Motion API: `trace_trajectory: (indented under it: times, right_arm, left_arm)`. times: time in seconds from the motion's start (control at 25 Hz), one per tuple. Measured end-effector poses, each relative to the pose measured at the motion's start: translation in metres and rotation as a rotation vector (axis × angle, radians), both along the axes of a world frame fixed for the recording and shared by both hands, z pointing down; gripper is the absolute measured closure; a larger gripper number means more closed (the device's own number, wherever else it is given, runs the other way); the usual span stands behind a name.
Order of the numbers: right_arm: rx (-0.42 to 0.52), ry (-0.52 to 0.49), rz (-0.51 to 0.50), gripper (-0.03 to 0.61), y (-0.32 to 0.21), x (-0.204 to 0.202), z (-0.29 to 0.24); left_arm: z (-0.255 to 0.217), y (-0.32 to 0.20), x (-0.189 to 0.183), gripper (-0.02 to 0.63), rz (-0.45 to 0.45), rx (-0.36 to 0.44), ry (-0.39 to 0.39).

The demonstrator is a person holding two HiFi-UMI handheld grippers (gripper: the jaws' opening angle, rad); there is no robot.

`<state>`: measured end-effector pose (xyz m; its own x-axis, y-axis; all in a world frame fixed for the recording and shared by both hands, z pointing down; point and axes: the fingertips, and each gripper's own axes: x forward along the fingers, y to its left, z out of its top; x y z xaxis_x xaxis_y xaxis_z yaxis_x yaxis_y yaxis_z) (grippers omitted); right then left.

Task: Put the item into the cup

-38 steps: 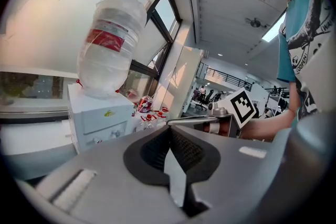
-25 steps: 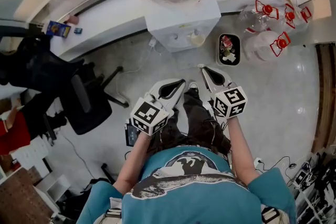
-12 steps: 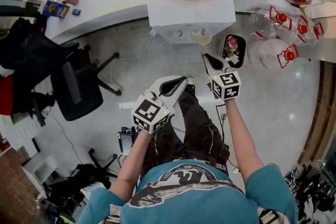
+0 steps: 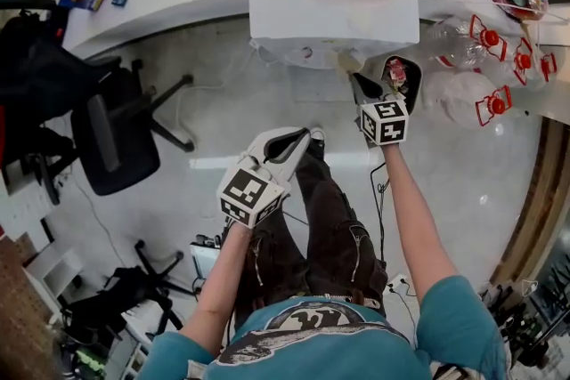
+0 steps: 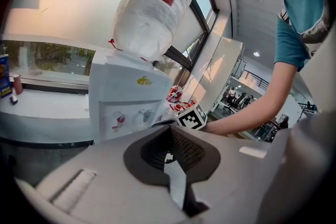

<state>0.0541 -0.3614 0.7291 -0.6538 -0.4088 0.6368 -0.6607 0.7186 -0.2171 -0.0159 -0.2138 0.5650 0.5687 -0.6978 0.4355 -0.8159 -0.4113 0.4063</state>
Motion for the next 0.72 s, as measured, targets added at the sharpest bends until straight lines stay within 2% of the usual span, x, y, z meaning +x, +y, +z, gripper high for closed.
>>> trace_trajectory:
  times: [0.36, 0.56, 0.72]
  right_arm:
    - [-0.006, 0.035, 0.026, 0.572, -0.03, -0.006, 0.045]
    - [-0.005, 0.042, 0.038, 0.571, -0.043, -0.01, 0.057]
    - [-0.012, 0.077, -0.002, 0.526, -0.043, -0.011, 0.069]
  left_arm:
    - [0.019, 0.01, 0.009, 0.603, 0.029, -0.041, -0.01]
    - [0.026, 0.006, 0.01, 0.603, 0.043, -0.034, -0.033]
    - [0.028, 0.002, 0.014, 0.603, 0.056, -0.019, -0.036]
